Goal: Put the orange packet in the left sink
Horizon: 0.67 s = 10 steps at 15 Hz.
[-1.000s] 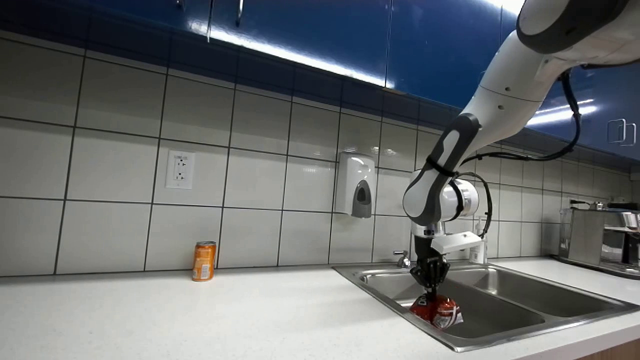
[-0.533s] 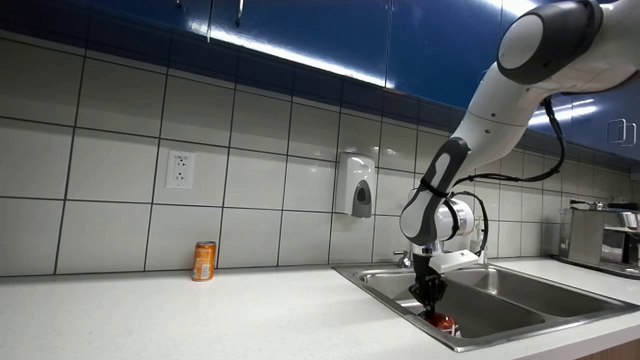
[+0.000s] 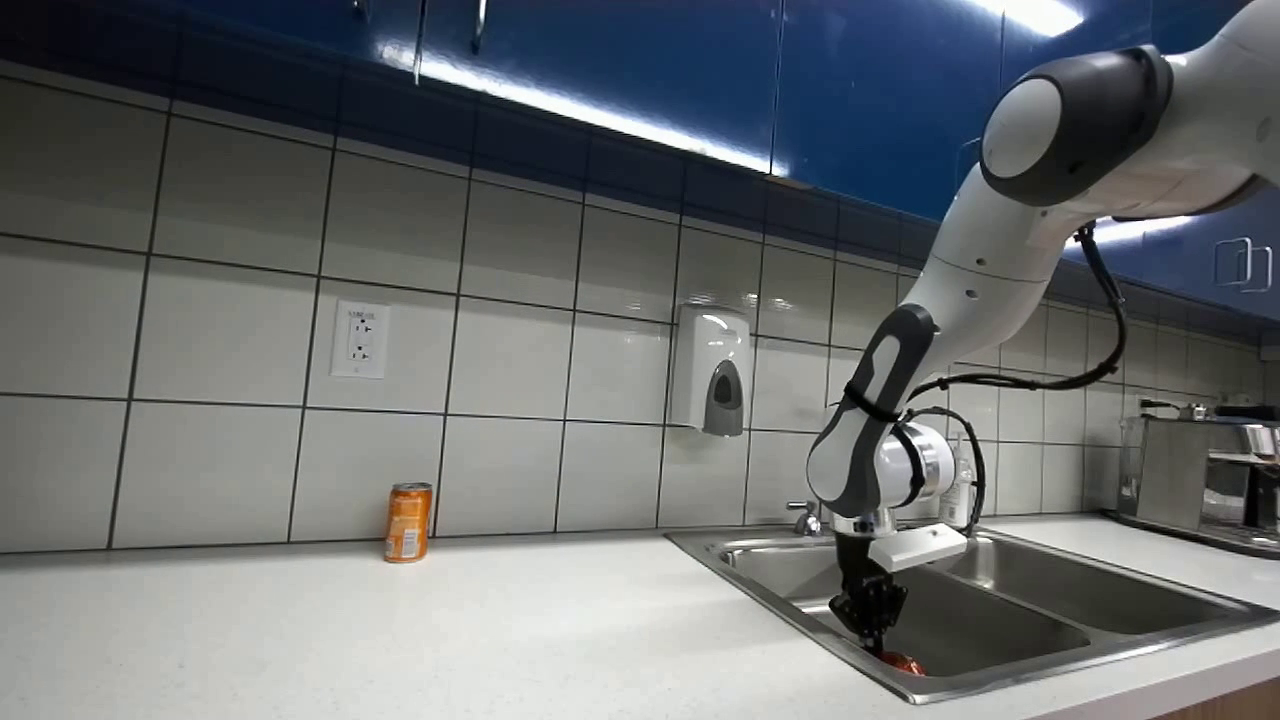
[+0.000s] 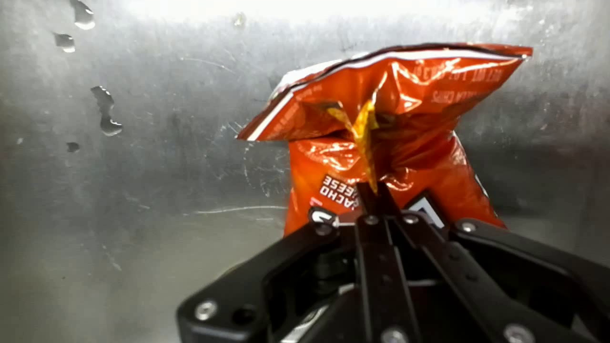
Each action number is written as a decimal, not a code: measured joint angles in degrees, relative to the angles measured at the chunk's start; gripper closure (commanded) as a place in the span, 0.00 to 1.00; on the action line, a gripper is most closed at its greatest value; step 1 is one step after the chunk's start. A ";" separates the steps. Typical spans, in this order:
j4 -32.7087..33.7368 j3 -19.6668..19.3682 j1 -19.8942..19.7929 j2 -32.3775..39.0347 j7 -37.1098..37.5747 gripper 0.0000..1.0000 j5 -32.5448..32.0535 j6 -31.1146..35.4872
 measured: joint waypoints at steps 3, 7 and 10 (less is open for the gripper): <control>0.15 0.00 -0.28 0.45 -0.08 1.00 0.02 0.00; 0.24 0.00 -0.41 0.68 -0.09 0.72 0.07 0.00; 0.33 0.02 -0.41 0.69 -0.20 0.49 0.08 0.00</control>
